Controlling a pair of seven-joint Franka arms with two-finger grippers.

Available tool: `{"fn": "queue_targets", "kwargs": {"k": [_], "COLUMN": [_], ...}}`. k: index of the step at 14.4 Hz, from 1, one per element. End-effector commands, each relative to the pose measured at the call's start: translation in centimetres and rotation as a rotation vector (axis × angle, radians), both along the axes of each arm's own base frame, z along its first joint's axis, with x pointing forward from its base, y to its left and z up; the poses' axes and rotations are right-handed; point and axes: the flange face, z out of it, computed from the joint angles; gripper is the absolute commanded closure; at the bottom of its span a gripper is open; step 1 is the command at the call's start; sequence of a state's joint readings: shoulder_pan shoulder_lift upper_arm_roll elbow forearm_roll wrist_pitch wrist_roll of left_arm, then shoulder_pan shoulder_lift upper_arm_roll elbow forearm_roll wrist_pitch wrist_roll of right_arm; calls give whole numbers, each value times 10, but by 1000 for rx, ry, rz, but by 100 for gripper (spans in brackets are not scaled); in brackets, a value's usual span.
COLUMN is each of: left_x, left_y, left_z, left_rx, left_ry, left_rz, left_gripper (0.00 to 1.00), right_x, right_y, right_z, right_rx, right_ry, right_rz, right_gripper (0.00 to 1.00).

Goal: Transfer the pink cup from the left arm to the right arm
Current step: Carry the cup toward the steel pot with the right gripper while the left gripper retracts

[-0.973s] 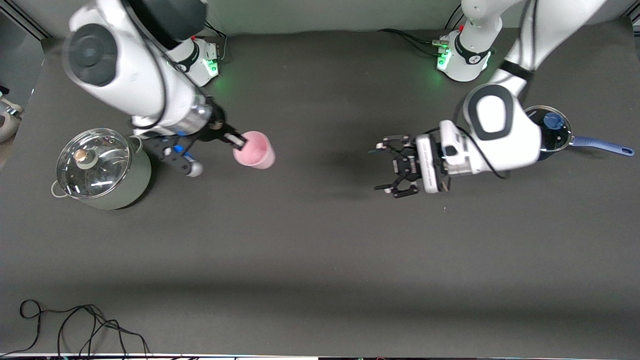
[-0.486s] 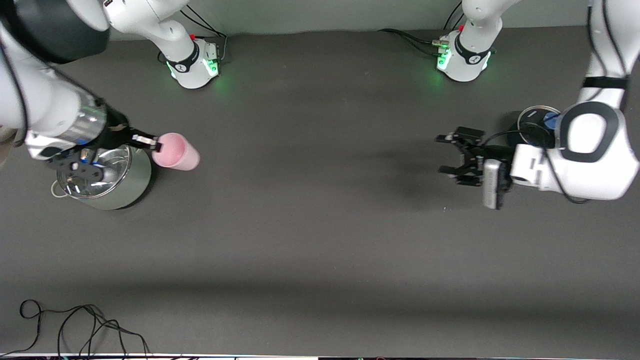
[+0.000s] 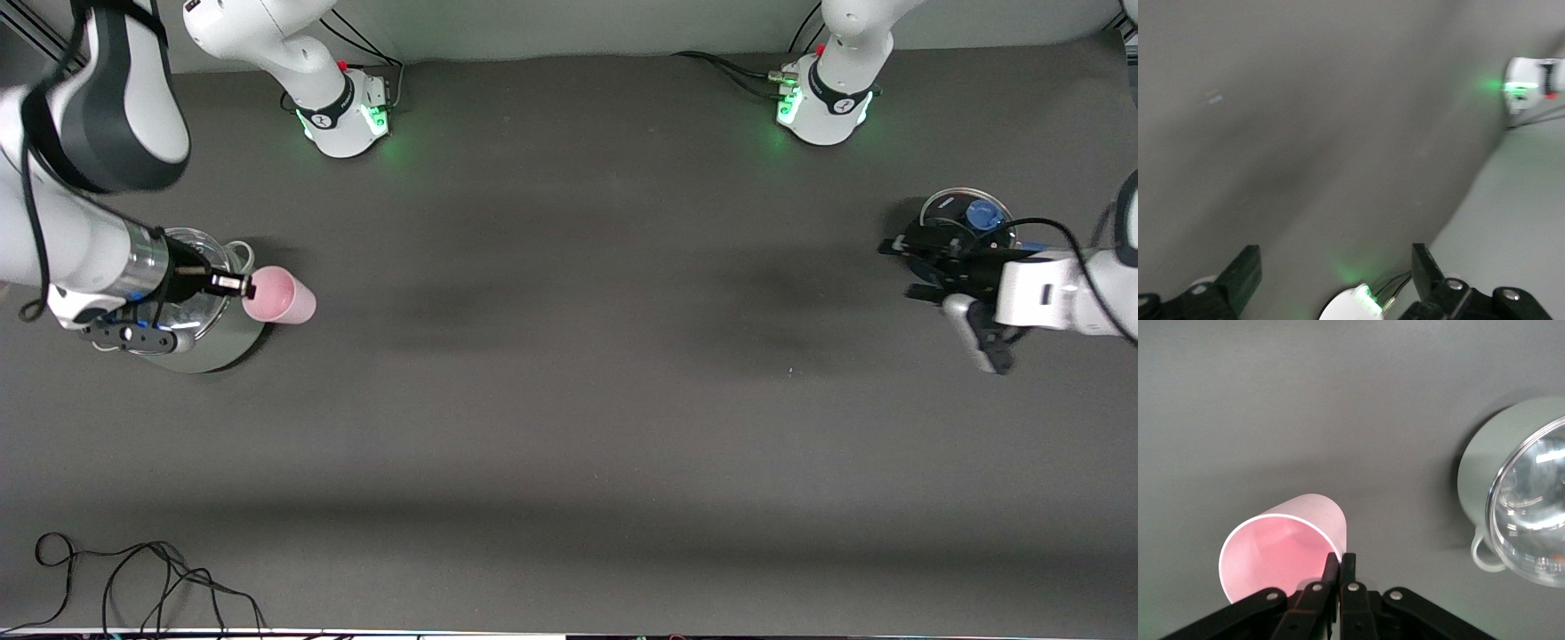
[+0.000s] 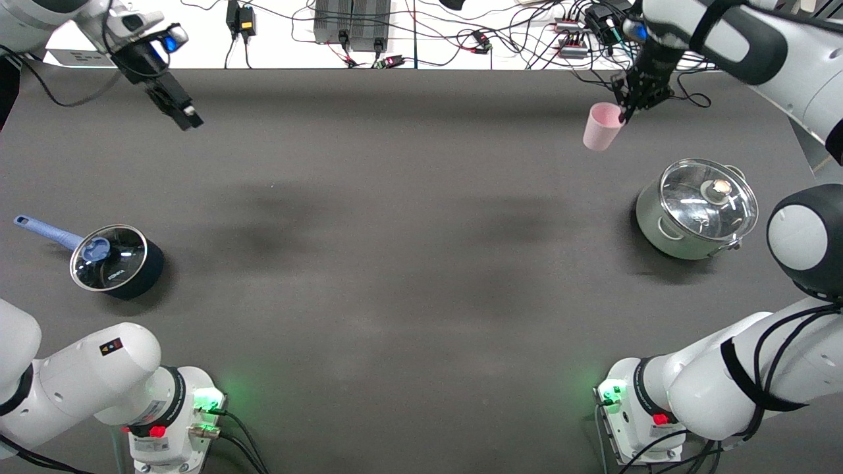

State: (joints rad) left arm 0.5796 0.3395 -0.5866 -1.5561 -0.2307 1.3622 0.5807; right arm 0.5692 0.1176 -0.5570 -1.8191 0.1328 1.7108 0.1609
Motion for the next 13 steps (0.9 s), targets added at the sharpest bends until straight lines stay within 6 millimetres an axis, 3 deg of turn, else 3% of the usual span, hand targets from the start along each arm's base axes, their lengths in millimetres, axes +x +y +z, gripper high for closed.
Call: {"fn": "queue_targets", "kwargs": {"k": [1, 5, 8, 11, 13], "left_x": [2, 1, -8, -13, -23], "left_y": [8, 37, 34, 29, 11], "left_z": [27, 61, 84, 96, 100], "left_rx": [183, 367, 519, 560, 615], "left_ry": [9, -7, 2, -55, -100], "left_rz": [52, 193, 311, 389, 474], "left_gripper": [0, 0, 0, 0, 0], "right_x": [-16, -30, -39, -42, -44], "right_y": [-34, -44, -46, -48, -48], "right_z": [-39, -99, -142, -166, -179], "right_rx": [7, -10, -44, -64, -81], "right_ry": [-31, -100, -152, -163, -163], "right_rz": [31, 29, 23, 38, 42], "right_gripper": [100, 100, 100, 100, 100]}}
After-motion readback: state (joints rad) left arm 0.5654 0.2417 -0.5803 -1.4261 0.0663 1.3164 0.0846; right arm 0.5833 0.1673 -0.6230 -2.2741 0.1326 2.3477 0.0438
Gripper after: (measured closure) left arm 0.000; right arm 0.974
